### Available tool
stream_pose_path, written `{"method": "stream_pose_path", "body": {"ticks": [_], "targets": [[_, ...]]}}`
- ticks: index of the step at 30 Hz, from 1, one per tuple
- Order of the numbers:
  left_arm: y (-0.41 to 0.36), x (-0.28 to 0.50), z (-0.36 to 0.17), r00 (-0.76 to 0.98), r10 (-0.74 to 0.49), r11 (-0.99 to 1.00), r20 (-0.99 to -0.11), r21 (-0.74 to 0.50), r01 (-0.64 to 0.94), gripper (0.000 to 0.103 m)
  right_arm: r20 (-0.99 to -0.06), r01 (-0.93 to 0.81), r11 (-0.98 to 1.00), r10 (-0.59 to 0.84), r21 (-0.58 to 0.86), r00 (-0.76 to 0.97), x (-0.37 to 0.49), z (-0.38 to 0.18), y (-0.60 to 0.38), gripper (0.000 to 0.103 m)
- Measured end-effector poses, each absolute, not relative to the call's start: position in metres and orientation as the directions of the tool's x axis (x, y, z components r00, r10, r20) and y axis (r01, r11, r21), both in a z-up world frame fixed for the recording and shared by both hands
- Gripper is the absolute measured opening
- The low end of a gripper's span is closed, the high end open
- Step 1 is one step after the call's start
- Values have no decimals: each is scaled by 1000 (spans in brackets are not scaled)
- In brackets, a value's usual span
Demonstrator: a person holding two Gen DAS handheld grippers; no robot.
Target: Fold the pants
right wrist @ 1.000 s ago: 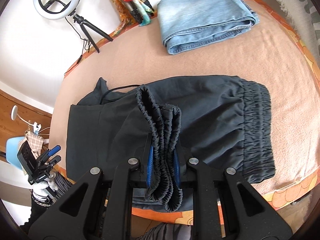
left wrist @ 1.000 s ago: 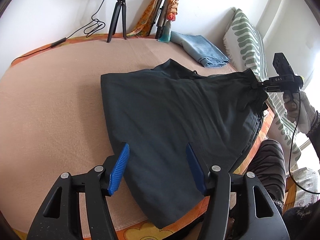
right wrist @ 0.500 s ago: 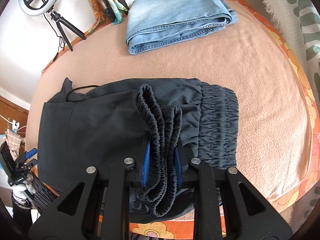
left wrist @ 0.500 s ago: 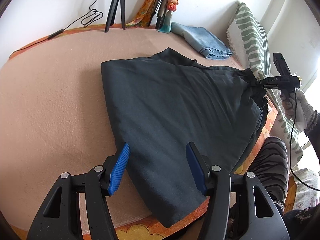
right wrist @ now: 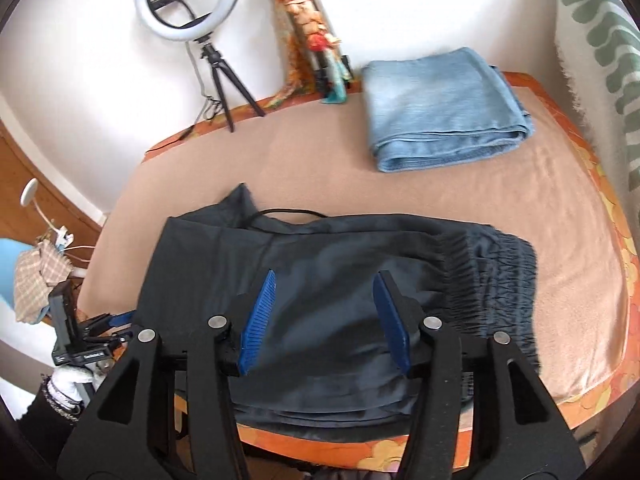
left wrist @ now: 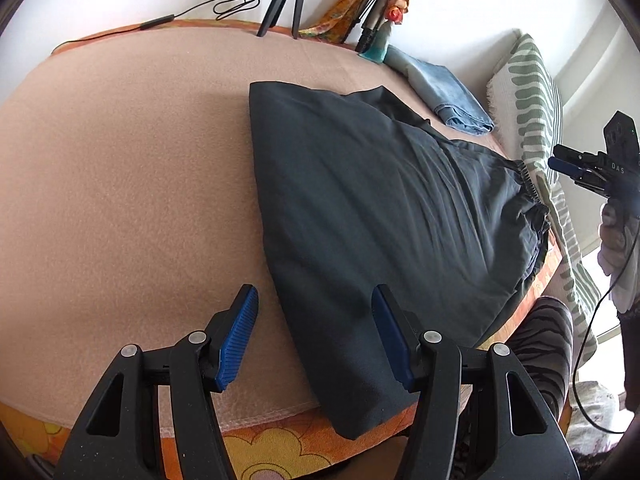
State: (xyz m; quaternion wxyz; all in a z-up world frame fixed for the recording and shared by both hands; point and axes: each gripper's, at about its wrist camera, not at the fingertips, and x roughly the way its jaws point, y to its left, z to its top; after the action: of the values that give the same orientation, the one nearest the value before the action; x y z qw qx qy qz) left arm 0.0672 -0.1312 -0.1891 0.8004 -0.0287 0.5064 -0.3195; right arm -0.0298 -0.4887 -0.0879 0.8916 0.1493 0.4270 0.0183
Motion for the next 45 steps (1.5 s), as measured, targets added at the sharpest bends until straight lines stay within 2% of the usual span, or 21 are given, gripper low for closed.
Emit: {"method": "stream_pose_path", "body": {"ticks": [7, 10, 17, 19, 20, 22, 29, 38, 45], "targets": [[-119, 58, -194, 232, -661, 731, -714, -542, 415, 55, -756, -61, 930, 331, 361, 565, 15, -100, -402, 54], [-118, 54, -195, 229, -700, 703, -677, -596, 389, 41, -770, -114, 924, 369, 366, 521, 38, -109, -364, 54], [-117, 51, -186, 275, -741, 669, -613, -635, 386, 36, -801, -162, 910, 413, 381, 433, 87, -132, -298, 55], [-118, 49, -183, 283, -745, 665, -605, -631, 400, 35, -815, -155, 916, 401, 371, 418, 98, -138, -284, 56], [-118, 49, -182, 286, -747, 662, -600, -630, 405, 35, -824, -147, 918, 395, 368, 407, 104, -142, -279, 62], [-117, 48, -180, 297, -752, 656, -588, -630, 415, 35, -836, -125, 919, 393, 375, 382, 115, -150, -270, 67], [-124, 39, -174, 312, -756, 650, -576, -602, 464, 35, -893, -108, 935, 356, 339, 276, 143, -175, -231, 67], [-142, 30, -173, 320, -746, 656, -584, -561, 504, 35, -959, -124, 981, 172, 147, 227, 159, -189, -190, 67], [-147, 23, -174, 310, -746, 650, -589, -544, 530, 35, -978, -151, 987, 79, 50, 194, 163, -203, -168, 67]]}}
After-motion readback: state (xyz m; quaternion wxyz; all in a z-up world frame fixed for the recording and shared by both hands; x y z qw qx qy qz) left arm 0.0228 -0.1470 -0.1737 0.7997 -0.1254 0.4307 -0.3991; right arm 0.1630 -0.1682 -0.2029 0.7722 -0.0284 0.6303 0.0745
